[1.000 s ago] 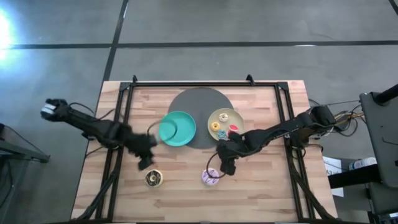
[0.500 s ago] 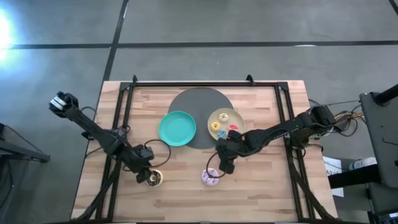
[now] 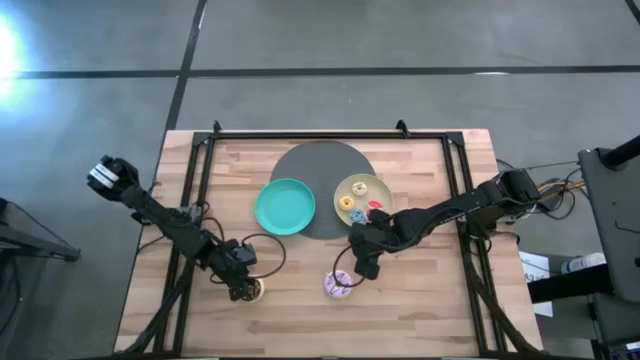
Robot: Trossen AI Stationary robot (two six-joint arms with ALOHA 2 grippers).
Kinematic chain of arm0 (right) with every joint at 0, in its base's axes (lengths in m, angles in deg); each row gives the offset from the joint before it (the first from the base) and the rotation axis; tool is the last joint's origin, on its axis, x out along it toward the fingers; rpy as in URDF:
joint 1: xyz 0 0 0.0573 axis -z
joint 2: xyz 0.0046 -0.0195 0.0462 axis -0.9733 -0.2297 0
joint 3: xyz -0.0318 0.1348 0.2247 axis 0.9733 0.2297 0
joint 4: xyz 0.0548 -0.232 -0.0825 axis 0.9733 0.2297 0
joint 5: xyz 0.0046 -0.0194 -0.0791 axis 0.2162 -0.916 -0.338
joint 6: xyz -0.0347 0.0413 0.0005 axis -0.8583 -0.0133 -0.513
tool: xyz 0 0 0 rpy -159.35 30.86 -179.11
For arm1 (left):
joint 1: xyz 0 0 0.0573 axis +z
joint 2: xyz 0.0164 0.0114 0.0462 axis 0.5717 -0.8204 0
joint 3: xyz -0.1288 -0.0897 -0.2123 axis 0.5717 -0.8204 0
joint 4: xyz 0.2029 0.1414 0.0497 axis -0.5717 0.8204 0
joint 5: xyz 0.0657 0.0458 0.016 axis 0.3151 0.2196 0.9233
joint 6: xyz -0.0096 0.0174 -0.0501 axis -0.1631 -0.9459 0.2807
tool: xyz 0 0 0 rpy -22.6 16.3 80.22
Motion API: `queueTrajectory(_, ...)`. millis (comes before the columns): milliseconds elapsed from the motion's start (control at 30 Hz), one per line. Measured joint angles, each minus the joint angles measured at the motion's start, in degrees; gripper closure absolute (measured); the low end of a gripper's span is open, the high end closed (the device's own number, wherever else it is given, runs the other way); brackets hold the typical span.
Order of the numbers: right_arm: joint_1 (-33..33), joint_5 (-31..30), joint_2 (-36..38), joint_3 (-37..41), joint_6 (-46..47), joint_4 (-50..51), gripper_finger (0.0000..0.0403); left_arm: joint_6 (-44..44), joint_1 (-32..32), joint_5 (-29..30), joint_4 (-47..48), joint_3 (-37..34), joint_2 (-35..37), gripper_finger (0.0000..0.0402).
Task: Pick & Place donuts
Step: Put the large black donut on the blue plate
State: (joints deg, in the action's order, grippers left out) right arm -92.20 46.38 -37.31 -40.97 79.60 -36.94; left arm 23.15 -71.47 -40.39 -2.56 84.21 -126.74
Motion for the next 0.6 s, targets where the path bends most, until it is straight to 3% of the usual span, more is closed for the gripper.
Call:
queueTrajectory(200,0.01,0.04,0.0,0.07,-0.89,0.76,0.0209,-1.86,-0.21,-0.34,-2.54,1.51,3.56,0.0243)
queueTrajectory(600,0.16,0.0,0.0,0.17,-1.14,1.43,0.0209,-1.54,-1.03,-4.95,-8.33,0.09,-1.69,0.0261)
